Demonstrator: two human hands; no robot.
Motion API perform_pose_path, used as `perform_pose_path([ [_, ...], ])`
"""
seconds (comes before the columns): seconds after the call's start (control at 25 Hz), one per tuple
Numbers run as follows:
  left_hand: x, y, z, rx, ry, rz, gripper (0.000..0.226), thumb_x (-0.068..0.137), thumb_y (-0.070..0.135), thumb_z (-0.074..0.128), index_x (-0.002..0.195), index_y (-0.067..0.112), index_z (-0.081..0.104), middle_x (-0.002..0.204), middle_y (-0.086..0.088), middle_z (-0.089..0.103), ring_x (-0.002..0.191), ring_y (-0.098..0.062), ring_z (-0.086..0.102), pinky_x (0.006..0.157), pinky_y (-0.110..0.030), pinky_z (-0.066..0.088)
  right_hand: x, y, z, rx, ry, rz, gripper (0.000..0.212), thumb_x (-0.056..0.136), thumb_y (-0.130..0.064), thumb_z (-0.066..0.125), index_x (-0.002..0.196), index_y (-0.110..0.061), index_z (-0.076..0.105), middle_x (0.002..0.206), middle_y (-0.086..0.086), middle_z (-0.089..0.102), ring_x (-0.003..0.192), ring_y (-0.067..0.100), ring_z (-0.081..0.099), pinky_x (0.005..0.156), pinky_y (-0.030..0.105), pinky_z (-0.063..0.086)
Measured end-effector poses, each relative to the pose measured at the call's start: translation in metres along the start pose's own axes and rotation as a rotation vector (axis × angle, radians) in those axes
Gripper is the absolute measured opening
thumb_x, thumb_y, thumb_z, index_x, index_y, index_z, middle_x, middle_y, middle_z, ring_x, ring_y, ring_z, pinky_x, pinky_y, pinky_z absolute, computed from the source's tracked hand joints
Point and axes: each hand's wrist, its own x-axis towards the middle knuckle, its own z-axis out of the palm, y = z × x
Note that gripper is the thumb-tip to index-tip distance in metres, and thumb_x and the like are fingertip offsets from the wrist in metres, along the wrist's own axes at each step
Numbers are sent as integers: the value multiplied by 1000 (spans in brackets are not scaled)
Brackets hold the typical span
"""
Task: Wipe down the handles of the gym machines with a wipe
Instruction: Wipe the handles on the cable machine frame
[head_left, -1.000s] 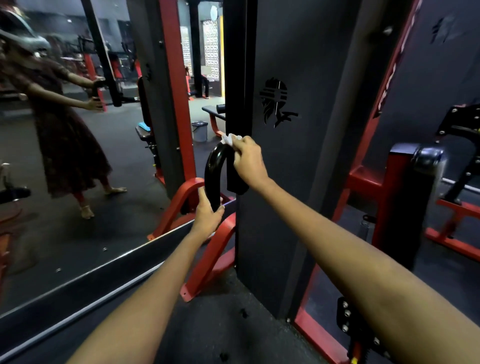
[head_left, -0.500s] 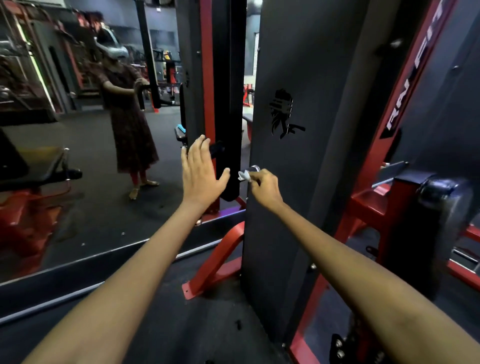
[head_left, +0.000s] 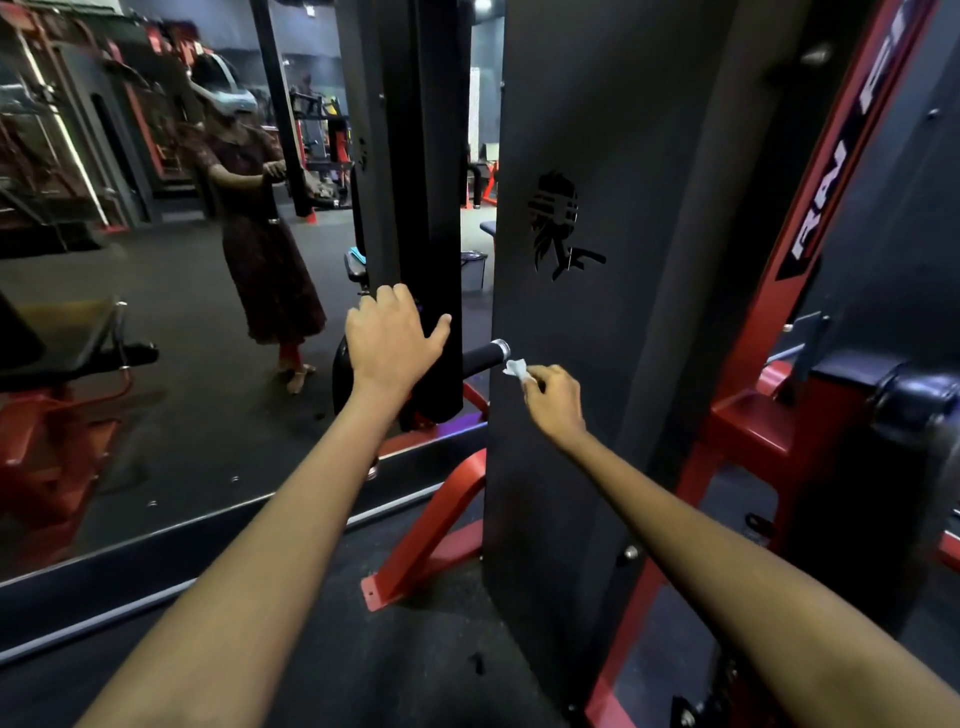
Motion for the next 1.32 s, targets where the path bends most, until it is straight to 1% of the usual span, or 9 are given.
perform_pose_path([
  [0.24,-1,-3,4,40,16,27,55,89,56,48,98,3,56,95,-15,62,85,-33,60,65,-37,39,27,-13,37,7,39,-105,25,88,-4,55,108,-7,70,91,15,65,90,27,52,78,26,40],
  [0.32,-2,-4,3,34,20,36,55,89,56,48,98,3,56,94,-14,61,83,-32,60,63,-36,36,41,-15,49,27,37,-51,24,90,-8,55,110,-8,69,94,16,63,94,27,53,82,30,43],
  [0.48,-2,-3,4,50,28,38,56,89,58,47,96,3,56,91,-13,61,79,-31,59,61,-35,33,56,-17,65,97,-43,72,25,95,-19,52,106,-5,70,104,15,56,98,22,52,84,21,40],
  [0.68,-2,-2,6,58,50,14,55,86,59,49,90,4,57,84,-13,61,72,-32,58,58,-35,38,33,-27,60,150,-154,-251,20,88,10,49,98,11,67,91,11,43,86,14,44,76,7,36],
  [0.84,-3,-1,8,32,65,20,56,86,59,50,89,4,58,80,-12,61,69,-31,58,56,-34,34,39,-7,49,-26,-120,-477,18,81,10,51,86,3,66,84,12,45,76,18,43,65,25,38],
  [1.0,-4,-1,7,34,81,12,57,85,61,47,88,5,58,79,-10,61,69,-29,58,55,-33,34,72,19,42,11,-59,-118,22,86,4,49,96,6,68,88,11,46,85,29,52,80,38,46],
  [1.08,-4,1,8,38,95,6,59,84,63,42,85,6,58,76,-10,60,66,-29,58,54,-32,33,63,5,47,89,-73,-164,20,90,0,52,100,6,69,88,9,47,85,25,53,81,31,46],
  [1.2,-5,2,8,31,105,-1,60,82,63,39,86,6,58,75,-10,60,64,-29,57,53,-30,31,27,-26,52,239,-170,-257,25,86,13,47,101,10,66,89,10,47,83,14,46,74,5,36],
  [1.32,-6,2,7,29,115,5,61,83,63,39,86,6,58,75,-9,60,64,-29,57,53,-30,31,36,-27,35,496,-386,8,24,85,13,42,99,16,62,79,11,50,60,6,48,55,8,37],
])
